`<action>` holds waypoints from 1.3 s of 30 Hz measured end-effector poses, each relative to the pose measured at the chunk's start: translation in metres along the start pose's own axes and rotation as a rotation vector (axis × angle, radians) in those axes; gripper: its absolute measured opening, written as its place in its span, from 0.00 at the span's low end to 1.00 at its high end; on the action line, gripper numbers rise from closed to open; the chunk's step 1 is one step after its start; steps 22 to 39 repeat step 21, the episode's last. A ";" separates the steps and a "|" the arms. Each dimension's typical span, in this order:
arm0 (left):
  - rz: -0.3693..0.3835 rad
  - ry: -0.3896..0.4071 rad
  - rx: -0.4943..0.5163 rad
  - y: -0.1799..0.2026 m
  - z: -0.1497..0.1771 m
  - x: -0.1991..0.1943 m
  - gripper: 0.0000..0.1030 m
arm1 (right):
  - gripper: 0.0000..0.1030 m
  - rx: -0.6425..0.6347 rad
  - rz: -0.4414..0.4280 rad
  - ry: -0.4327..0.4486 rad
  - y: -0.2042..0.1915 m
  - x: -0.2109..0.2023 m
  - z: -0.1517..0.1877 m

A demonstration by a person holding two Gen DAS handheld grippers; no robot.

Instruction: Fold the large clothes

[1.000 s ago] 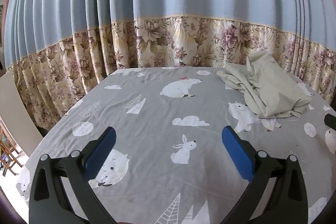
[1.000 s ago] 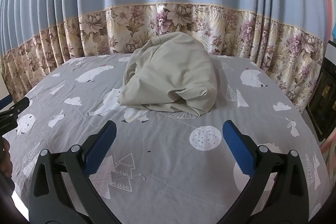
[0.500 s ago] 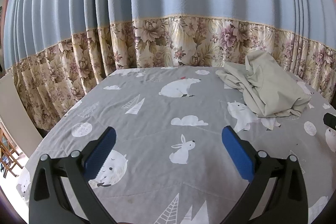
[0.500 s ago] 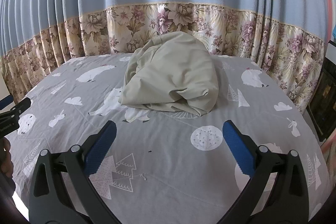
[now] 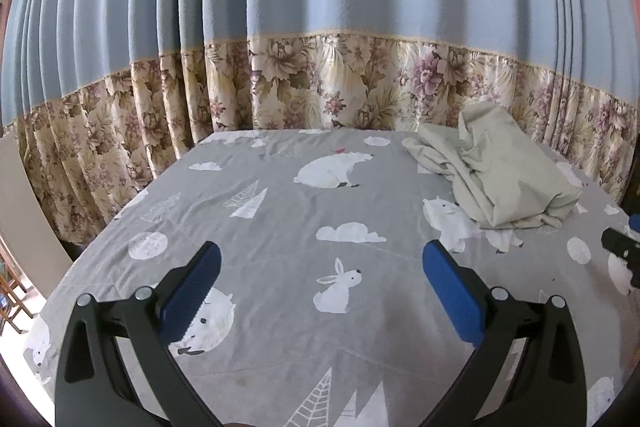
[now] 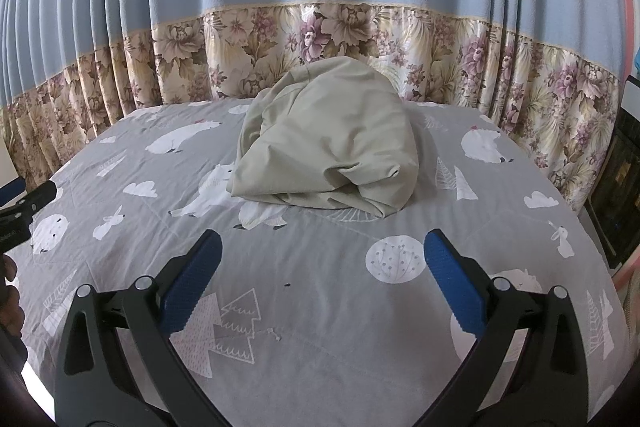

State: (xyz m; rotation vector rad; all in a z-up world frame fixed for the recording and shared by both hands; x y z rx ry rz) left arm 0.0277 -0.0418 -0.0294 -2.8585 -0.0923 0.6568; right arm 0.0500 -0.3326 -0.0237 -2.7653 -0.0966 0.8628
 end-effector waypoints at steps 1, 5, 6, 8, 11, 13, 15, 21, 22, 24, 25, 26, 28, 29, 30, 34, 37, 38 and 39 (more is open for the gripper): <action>-0.004 0.003 0.005 0.000 -0.001 -0.001 0.98 | 0.97 0.000 0.000 -0.001 0.000 0.000 0.001; -0.010 0.001 -0.001 -0.002 -0.001 -0.002 0.98 | 0.97 -0.001 0.000 0.000 0.000 0.000 0.001; -0.014 -0.001 -0.003 -0.003 -0.001 -0.002 0.98 | 0.97 -0.001 -0.001 0.000 0.000 0.000 0.002; -0.013 -0.008 -0.013 -0.004 -0.001 0.000 0.98 | 0.97 -0.001 0.001 0.000 0.000 0.000 0.001; -0.016 -0.019 -0.016 -0.006 0.001 0.002 0.98 | 0.97 0.001 0.000 -0.002 0.001 0.000 0.002; -0.013 -0.022 -0.015 -0.006 0.002 0.003 0.98 | 0.97 -0.003 0.002 -0.002 0.001 0.001 0.002; -0.007 -0.025 -0.015 -0.007 0.002 0.003 0.98 | 0.97 -0.004 0.002 -0.004 0.000 0.001 0.005; 0.011 -0.037 -0.014 -0.008 0.004 0.005 0.98 | 0.97 0.000 0.002 -0.002 0.000 0.001 0.004; 0.011 -0.037 -0.014 -0.008 0.004 0.005 0.98 | 0.97 0.000 0.002 -0.002 0.000 0.001 0.004; 0.011 -0.037 -0.014 -0.008 0.004 0.005 0.98 | 0.97 0.000 0.002 -0.002 0.000 0.001 0.004; 0.011 -0.037 -0.014 -0.008 0.004 0.005 0.98 | 0.97 0.000 0.002 -0.002 0.000 0.001 0.004; 0.011 -0.037 -0.014 -0.008 0.004 0.005 0.98 | 0.97 0.000 0.002 -0.002 0.000 0.001 0.004; 0.011 -0.037 -0.014 -0.008 0.004 0.005 0.98 | 0.97 0.000 0.002 -0.002 0.000 0.001 0.004; 0.011 -0.037 -0.014 -0.008 0.004 0.005 0.98 | 0.97 0.000 0.002 -0.002 0.000 0.001 0.004; 0.011 -0.037 -0.014 -0.008 0.004 0.005 0.98 | 0.97 0.000 0.002 -0.002 0.000 0.001 0.004; 0.011 -0.037 -0.014 -0.008 0.004 0.005 0.98 | 0.97 0.000 0.002 -0.002 0.000 0.001 0.004; 0.011 -0.037 -0.014 -0.008 0.004 0.005 0.98 | 0.97 0.000 0.002 -0.002 0.000 0.001 0.004; 0.011 -0.037 -0.014 -0.008 0.004 0.005 0.98 | 0.97 0.000 0.002 -0.002 0.000 0.001 0.004; 0.011 -0.037 -0.014 -0.008 0.004 0.005 0.98 | 0.97 0.000 0.002 -0.002 0.000 0.001 0.004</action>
Point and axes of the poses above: each gripper's, at about its wrist camera, not at the fingertips, and x roughly the way its jaws point, y to its right, z to its underside, the point moved 1 cm from there along x, roughly the way its jaws point, and after that the axes turned 12 degrees about x, right-handed, at the moved point
